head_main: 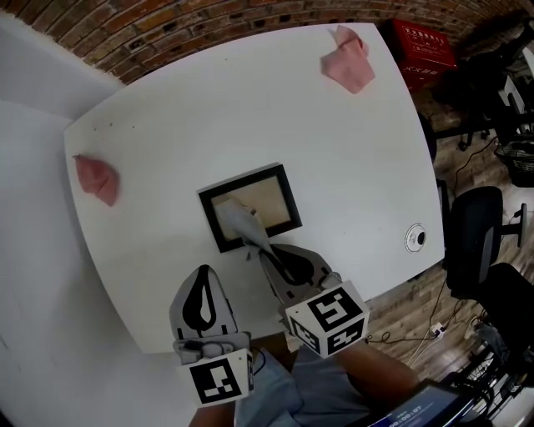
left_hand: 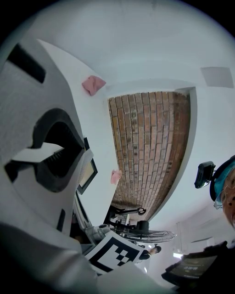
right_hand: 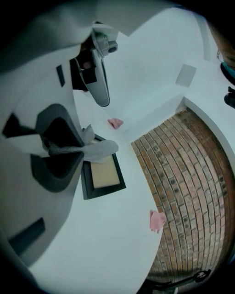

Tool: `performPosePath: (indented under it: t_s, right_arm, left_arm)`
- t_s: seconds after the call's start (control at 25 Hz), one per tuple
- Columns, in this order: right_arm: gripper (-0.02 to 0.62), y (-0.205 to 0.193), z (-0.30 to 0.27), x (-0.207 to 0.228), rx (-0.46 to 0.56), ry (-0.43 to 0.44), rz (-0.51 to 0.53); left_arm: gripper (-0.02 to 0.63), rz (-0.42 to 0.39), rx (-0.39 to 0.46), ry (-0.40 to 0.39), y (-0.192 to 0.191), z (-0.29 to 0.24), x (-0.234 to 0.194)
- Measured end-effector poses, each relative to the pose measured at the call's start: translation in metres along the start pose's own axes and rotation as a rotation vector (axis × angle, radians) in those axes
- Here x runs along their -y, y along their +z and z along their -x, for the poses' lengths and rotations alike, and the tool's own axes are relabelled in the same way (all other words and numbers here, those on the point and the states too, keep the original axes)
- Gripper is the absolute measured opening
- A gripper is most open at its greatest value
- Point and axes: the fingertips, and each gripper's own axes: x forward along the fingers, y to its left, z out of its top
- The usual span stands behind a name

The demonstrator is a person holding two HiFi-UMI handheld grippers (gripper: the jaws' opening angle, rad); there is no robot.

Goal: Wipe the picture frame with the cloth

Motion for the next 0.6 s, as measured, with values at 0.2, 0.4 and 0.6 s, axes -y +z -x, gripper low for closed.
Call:
performPosePath:
  t_s: [0.2,0.4,0.6]
  right_arm:
    - [0.038,0.001,0.007,0.012,0.008,-0.013,-0.021]
    - [0.038,0.003,0.015,0.027,0.02,-0.03,-0.044]
    - [0.038,0.002,0.026,0.042,0.03,-0.049,-0.081]
  left_arm:
    - [0.009,0.006,-0.018,-0.015,0.002,-0.006,0.012]
    - [0.009,-0.024,-0.009,-0.036,0.007,-0.013,0.025]
    - [0.009,-0.032,-0.005,-0.065,0.013,-0.019,0.042]
